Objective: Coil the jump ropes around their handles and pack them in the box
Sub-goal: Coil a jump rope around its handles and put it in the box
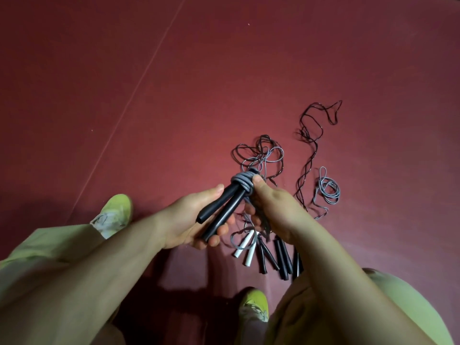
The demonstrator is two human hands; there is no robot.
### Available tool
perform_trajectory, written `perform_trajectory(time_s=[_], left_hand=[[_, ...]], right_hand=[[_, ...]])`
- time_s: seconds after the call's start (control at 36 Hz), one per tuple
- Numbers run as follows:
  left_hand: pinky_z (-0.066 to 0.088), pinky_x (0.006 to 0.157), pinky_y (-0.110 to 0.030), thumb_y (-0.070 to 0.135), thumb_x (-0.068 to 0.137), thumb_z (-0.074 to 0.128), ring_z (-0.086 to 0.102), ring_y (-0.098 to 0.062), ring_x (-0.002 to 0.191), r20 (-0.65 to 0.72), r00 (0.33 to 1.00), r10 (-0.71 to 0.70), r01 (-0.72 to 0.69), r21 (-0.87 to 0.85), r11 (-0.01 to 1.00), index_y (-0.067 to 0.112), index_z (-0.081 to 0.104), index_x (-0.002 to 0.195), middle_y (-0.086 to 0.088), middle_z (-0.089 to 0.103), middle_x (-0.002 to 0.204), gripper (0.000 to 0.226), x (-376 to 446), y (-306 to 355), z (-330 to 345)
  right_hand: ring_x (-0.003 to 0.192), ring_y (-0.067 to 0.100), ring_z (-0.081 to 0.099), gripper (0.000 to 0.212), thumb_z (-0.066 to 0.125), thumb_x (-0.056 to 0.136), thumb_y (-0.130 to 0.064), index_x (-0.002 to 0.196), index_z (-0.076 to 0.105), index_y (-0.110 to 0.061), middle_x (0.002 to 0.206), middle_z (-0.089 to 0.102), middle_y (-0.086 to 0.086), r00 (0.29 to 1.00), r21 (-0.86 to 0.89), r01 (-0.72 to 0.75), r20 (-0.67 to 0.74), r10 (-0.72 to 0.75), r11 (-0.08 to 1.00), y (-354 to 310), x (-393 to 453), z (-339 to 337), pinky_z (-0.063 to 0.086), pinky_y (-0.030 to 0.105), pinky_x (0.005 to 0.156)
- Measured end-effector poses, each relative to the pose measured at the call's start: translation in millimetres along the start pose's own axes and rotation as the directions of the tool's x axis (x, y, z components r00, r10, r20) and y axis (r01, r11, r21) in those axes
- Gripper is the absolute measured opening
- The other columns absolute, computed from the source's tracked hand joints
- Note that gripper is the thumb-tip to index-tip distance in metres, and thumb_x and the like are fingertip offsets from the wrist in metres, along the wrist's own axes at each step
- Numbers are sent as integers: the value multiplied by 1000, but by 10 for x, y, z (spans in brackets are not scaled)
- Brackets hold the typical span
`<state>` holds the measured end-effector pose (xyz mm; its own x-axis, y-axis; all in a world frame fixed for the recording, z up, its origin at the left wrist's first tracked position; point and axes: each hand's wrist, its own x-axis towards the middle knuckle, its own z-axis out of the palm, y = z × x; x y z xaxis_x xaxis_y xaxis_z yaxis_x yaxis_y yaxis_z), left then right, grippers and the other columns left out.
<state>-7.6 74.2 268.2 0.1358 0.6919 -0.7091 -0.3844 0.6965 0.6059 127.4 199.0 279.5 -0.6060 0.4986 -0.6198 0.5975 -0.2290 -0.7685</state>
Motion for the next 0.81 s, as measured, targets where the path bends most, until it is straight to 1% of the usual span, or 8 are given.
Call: perform_trajectory(time_s=[0.17,0.25,0.33,0.42,0.53,0.64,0.75,0.81], left_hand=[[31,49,-23,63,90,33,49,-11,47,-269,961,67,-15,190,982,16,65,84,4,58,59,57,130,-46,27],[32,49,-24,69,83,44,46,-13,48,-361,916,177,-57,319,946,12,65,85,2,56,60,61,216,-62,47],[34,59,-31,80,57,41,44,-17,53,-417,862,288,-81,447,891,11,59,76,3,52,60,73,267,-89,33],[33,60,-32,76,62,45,43,-16,56,-438,831,343,-45,561,826,13,53,74,8,45,55,65,291,-116,23],[37,59,-30,67,64,53,51,-14,59,-444,804,395,-23,641,767,23,57,81,7,54,60,47,254,-121,54],[41,61,-31,56,70,70,54,-13,64,-417,800,432,-41,679,733,26,56,86,6,58,68,37,249,-128,70],[45,62,-33,66,51,61,56,-13,62,-408,823,395,-31,662,749,29,55,85,7,59,65,51,245,-119,60],[44,59,-29,62,55,64,54,-10,59,-364,868,337,-27,643,766,24,57,84,9,59,62,49,194,-82,56]], right_hand=[[51,20,37,62,23,100,-54,52,40,-19,47,41,-3,987,-283,-33,-159,-13,958,102,57,20,33,34,62],[49,18,30,59,20,101,-52,52,33,-22,43,33,-8,990,-190,-50,-143,23,981,163,62,58,27,36,62],[47,15,28,58,22,99,-58,60,41,-20,45,33,-9,994,-63,-78,-88,72,995,187,46,59,25,31,54],[46,13,32,67,21,92,-70,73,53,-15,51,38,-7,992,-57,-117,-44,115,991,207,43,50,26,27,50],[44,8,34,66,25,89,-73,82,56,-15,59,42,-7,991,-64,-137,-14,136,988,182,2,17,28,23,47],[39,6,33,59,37,86,-74,67,51,-20,49,42,-11,992,-96,-125,-18,124,988,182,-7,-6,26,24,48],[36,7,30,59,40,85,-72,64,50,-18,43,37,-11,991,-103,-134,-44,130,986,166,13,6,23,27,48],[36,7,28,54,43,87,-67,64,48,-18,42,35,-13,994,-72,-102,-42,99,992,153,21,7,22,26,48]])
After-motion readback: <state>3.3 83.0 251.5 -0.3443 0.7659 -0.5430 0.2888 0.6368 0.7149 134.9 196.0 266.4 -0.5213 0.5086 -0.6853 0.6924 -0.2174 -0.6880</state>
